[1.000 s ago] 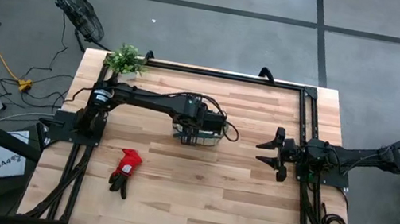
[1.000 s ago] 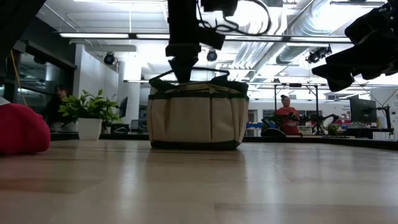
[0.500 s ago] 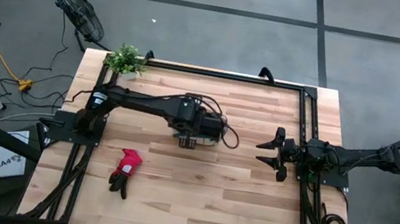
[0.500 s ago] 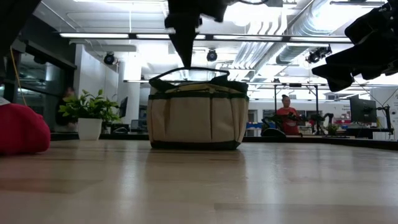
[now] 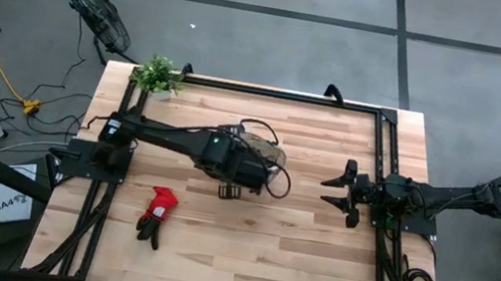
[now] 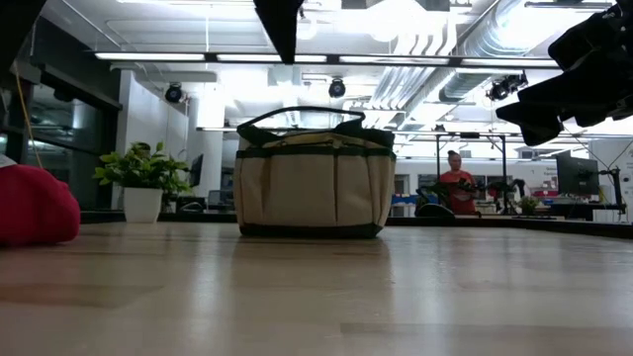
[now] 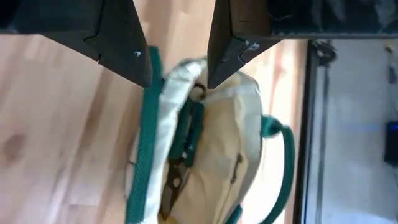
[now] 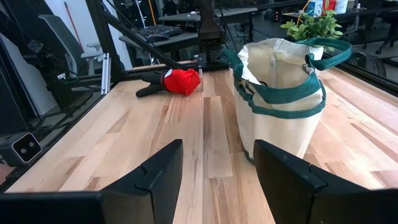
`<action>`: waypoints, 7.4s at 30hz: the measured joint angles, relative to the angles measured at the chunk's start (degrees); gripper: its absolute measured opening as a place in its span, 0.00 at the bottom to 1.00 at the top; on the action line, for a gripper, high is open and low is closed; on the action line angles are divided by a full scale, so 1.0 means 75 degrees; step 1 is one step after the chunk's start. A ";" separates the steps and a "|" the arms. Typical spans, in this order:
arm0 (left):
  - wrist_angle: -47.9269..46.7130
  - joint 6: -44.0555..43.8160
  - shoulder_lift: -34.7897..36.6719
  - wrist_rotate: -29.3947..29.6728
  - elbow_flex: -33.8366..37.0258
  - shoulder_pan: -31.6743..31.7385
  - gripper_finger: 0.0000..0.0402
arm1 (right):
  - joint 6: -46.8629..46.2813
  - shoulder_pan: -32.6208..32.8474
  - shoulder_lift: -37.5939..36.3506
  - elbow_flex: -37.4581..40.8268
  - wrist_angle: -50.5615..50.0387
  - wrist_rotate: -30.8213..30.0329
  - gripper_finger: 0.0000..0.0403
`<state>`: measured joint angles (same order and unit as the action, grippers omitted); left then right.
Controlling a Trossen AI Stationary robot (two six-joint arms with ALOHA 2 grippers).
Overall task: Pick & Place Garden tools in Gardening bag
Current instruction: Put the red gloves into the gardening bag
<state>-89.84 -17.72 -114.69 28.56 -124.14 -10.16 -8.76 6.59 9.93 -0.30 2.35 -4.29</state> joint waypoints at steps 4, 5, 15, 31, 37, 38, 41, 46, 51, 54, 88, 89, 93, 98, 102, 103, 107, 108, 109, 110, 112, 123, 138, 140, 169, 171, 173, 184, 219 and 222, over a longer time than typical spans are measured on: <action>-0.0031 -0.0853 0.0217 -0.0108 0.0058 -0.0357 0.37 | 0.0001 0.0000 0.0000 0.0000 0.0000 0.0000 0.47; -0.0024 -0.1087 0.0242 -0.0130 0.0070 -0.0462 0.37 | 0.0000 0.0000 0.0003 0.0000 0.0000 0.0000 0.47; -0.0003 -0.2724 0.0581 -0.0050 0.0687 -0.1409 0.37 | -0.0001 0.0000 0.0009 0.0000 0.0000 0.0000 0.47; -0.0013 -0.8873 0.2930 -0.0851 0.5138 -0.3069 0.37 | 0.0000 0.0000 0.0017 0.0000 0.0000 0.0000 0.47; 0.0006 -1.0311 0.3033 -0.1384 0.6088 -0.3618 0.37 | 0.0000 0.0000 0.0017 0.0000 0.0000 0.0000 0.47; 0.0005 -1.0417 0.3033 -0.1421 0.6199 -0.3659 0.37 | 0.0001 0.0000 0.0017 0.0000 0.0000 0.0000 0.47; 0.0094 -1.0566 0.3036 -0.1575 0.6432 -0.3674 0.37 | 0.0000 0.0000 0.0017 0.0000 0.0000 0.0000 0.47; 0.0224 -1.0561 0.3036 -0.1530 0.6613 -0.3663 0.38 | 0.0001 0.0000 0.0017 0.0000 0.0000 0.0000 0.47; 0.0569 -1.0564 0.3036 -0.1536 0.6787 -0.3663 0.50 | 0.0000 0.0000 0.0017 0.0000 0.0000 0.0000 0.47; 0.0663 -1.0844 0.3036 -0.1622 0.6901 -0.3660 0.58 | 0.0001 0.0000 0.0017 0.0000 0.0000 0.0000 0.47; 0.5312 -1.0724 0.3275 -0.2907 0.9524 -0.3639 0.56 | 0.0000 0.0000 0.0020 0.0000 0.0000 0.0000 0.47; 0.5327 -1.0727 0.3275 -0.2909 0.9533 -0.3639 0.53 | 0.0000 0.0000 0.0020 0.0000 0.0000 0.0000 0.47; 0.5339 -1.0675 0.3275 -0.2917 0.9533 -0.3639 0.41 | 0.0001 0.0000 0.0020 0.0000 0.0000 0.0000 0.47; 0.5364 -1.0605 0.3275 -0.2932 0.9536 -0.3639 0.25 | -0.0002 0.0000 0.0020 0.0000 0.0000 0.0000 0.47; 0.5409 -1.0252 0.3275 -0.2933 0.9532 -0.3639 0.13 | 0.0001 0.0000 0.0020 0.0000 0.0000 0.0000 0.47; 0.5391 -1.0140 0.3275 -0.2918 0.9506 -0.3639 0.11 | 0.0000 0.0000 0.0020 0.0000 -0.0001 0.0000 0.47; 0.5397 -0.9485 0.3270 -0.2728 0.9330 -0.3639 0.07 | 0.0001 0.0000 0.0020 0.0000 0.0000 0.0000 0.47; 0.5397 -0.9294 0.3270 -0.2642 0.9266 -0.3631 0.07 | -0.0002 0.0000 0.0020 0.0000 0.0000 0.0000 0.47; 0.5384 -0.9103 0.3270 -0.2560 0.9191 -0.3580 0.07 | -0.0002 0.0000 0.0020 0.0000 0.0000 0.0000 0.47; 0.5368 -0.8893 0.3270 -0.2531 0.9107 -0.3533 0.07 | 0.0001 0.0000 0.0020 0.0000 0.0000 0.0000 0.47; 0.5234 -0.8462 0.3267 -0.2495 0.8917 -0.3389 0.07 | 0.0000 0.0000 0.0020 0.0000 0.0000 0.0000 0.47; 0.4002 -0.5234 0.3267 -0.1945 0.7170 -0.2524 0.07 | 0.0000 0.0000 0.0020 0.0000 0.0000 0.0000 0.47; 0.2793 -0.0098 0.3130 -0.0861 0.4407 -0.0843 0.07 | 0.0000 0.0000 0.0019 0.0000 0.0000 0.0000 0.47; 0.2794 0.0577 0.3050 -0.0527 0.4204 -0.0636 0.07 | -0.0002 0.0000 0.0020 0.0000 0.0000 0.0000 0.47; 0.5413 0.4759 0.1839 0.2048 0.3998 0.0384 0.07 | 0.0001 0.0000 0.0151 0.0000 0.0000 0.0003 0.47; 0.5397 0.4789 0.1778 0.1935 0.4000 0.0473 0.07 | 0.0001 0.0000 0.0179 0.0000 0.0000 0.0000 0.47; 0.5325 0.4791 0.1769 0.1695 0.4008 0.0541 0.07 | 0.0001 0.0000 0.0195 0.0000 0.0000 0.0000 0.47; 0.5163 0.4735 0.1644 0.0756 0.3998 0.0825 0.07 | 0.0000 0.0000 0.0193 0.0000 0.0000 0.0000 0.47; 0.4762 0.4928 0.0947 -0.1063 0.3999 0.1405 0.19 | 0.0001 0.0000 0.0242 0.0000 0.0000 0.0000 0.47; 0.4766 0.4928 0.0947 -0.1024 0.3999 0.1402 0.21 | 0.0000 0.0000 0.0242 0.0000 0.0000 0.0000 0.47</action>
<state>-54.10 19.25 -107.59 20.88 -94.15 0.36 -8.76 6.59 11.75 -0.30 2.35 -4.29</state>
